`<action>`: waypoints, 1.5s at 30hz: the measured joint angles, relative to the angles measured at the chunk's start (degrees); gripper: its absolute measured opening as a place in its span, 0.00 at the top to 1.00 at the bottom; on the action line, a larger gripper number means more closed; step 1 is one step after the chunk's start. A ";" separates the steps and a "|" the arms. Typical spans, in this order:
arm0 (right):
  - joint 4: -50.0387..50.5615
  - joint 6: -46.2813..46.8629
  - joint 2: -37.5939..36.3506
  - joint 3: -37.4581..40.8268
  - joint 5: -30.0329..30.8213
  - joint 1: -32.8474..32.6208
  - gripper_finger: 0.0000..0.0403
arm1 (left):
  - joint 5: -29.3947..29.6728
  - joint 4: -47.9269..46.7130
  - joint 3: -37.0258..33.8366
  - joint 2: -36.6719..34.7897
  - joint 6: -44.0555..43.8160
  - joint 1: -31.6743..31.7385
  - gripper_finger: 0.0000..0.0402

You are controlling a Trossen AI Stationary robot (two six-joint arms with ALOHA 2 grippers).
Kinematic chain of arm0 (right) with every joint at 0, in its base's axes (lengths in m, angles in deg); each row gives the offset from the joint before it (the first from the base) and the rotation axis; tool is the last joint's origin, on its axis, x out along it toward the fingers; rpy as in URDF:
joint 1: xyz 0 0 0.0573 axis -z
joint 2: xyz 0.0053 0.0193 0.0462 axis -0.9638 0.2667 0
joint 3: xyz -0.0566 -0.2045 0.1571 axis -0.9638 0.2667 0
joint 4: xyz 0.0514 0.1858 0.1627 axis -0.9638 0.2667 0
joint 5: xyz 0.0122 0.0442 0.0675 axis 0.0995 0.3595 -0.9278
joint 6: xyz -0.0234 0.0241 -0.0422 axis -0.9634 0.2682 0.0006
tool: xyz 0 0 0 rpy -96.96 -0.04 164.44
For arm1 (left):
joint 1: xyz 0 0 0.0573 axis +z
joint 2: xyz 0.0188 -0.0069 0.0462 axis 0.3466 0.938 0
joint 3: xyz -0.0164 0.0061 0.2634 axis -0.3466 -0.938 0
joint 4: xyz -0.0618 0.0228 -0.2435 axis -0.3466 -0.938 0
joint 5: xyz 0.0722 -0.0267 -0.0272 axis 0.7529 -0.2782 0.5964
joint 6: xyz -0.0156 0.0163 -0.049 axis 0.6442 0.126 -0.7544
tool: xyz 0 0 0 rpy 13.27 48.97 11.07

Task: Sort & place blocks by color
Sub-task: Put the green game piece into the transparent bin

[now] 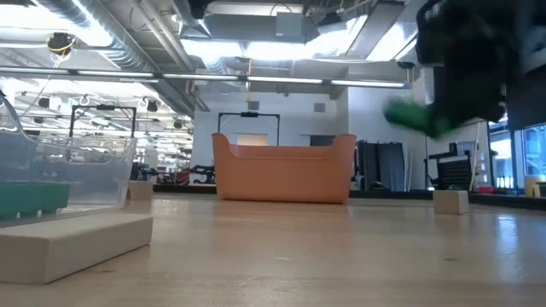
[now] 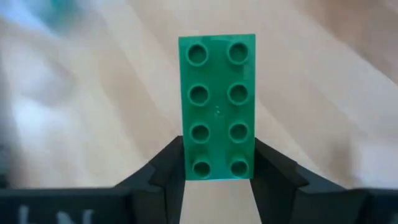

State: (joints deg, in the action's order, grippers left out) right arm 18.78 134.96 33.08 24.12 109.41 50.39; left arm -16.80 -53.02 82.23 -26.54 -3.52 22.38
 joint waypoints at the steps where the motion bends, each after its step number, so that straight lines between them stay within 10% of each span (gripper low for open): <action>1: -4.04 -0.31 -1.99 1.28 0.81 0.71 0.65 | 0.00 0.00 0.00 0.00 0.04 -0.23 0.33; 6: -16.76 -7.66 -6.48 2.87 3.15 4.89 0.65 | 0.05 -0.23 0.04 0.62 0.40 -1.18 0.33; 23: -9.92 -31.81 9.68 -20.58 -5.16 10.91 0.65 | 2.44 3.27 2.10 15.95 0.01 -8.74 0.33; 45: -9.04 -35.09 15.05 -25.83 -8.92 10.80 0.65 | -0.99 2.01 3.23 18.82 -2.87 -10.15 0.33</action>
State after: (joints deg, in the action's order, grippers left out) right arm 9.74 99.86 48.14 -1.71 100.49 61.19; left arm -17.79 -51.01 85.47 -7.72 -6.40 12.22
